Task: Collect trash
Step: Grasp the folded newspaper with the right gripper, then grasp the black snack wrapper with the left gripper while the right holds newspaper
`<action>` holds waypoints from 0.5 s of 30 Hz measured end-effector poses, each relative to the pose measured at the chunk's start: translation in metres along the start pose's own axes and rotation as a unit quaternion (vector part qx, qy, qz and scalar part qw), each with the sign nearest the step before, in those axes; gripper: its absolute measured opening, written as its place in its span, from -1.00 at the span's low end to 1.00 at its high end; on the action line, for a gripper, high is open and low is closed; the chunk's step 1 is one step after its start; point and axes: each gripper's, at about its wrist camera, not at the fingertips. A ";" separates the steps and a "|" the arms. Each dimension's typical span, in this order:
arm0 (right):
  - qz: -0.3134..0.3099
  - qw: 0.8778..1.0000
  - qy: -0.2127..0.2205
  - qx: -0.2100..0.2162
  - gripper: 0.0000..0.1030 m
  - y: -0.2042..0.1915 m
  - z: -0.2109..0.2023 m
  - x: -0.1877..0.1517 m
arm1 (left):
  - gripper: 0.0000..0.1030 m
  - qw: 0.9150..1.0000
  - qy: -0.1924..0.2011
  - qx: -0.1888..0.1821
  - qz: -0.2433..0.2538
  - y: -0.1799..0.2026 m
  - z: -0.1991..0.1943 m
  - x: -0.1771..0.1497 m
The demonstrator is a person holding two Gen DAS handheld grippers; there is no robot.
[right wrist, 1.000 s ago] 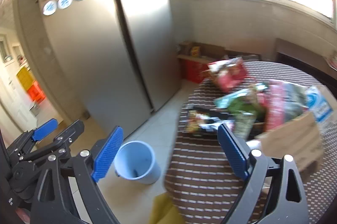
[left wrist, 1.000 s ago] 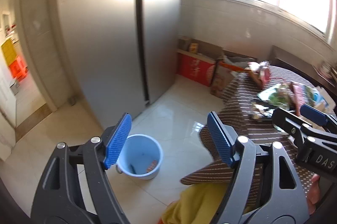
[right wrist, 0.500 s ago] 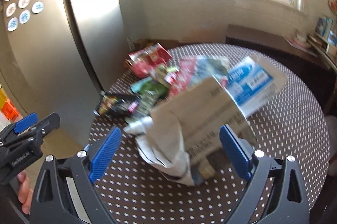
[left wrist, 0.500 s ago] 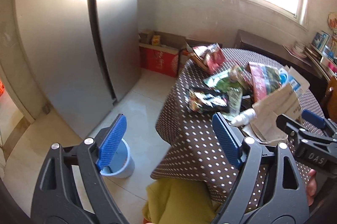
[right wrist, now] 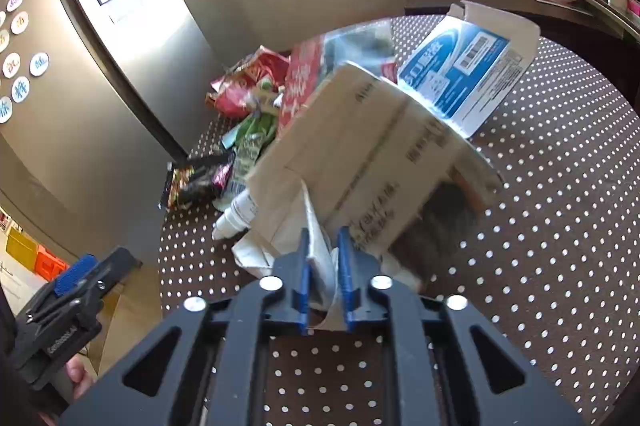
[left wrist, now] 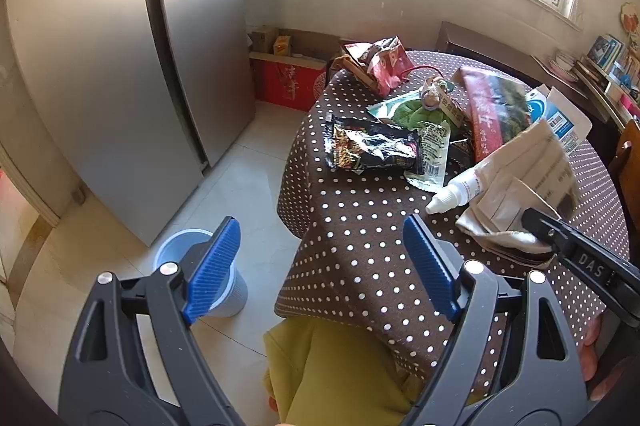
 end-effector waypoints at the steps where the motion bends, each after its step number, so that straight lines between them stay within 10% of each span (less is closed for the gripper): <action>1: 0.004 1.000 0.005 0.001 -0.82 0.001 -0.003 0.001 | 0.60 1.000 0.000 0.000 0.000 0.000 0.001 0.001; 15: 0.044 0.991 0.123 -0.028 -0.89 0.026 -0.061 0.042 | 0.67 0.999 -0.013 -0.022 -0.024 -0.002 0.045 0.038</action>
Point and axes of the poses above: each gripper's, at about its wrist camera, not at the fingertips, and z roughly the way its jaws point, y to its right, x to its top
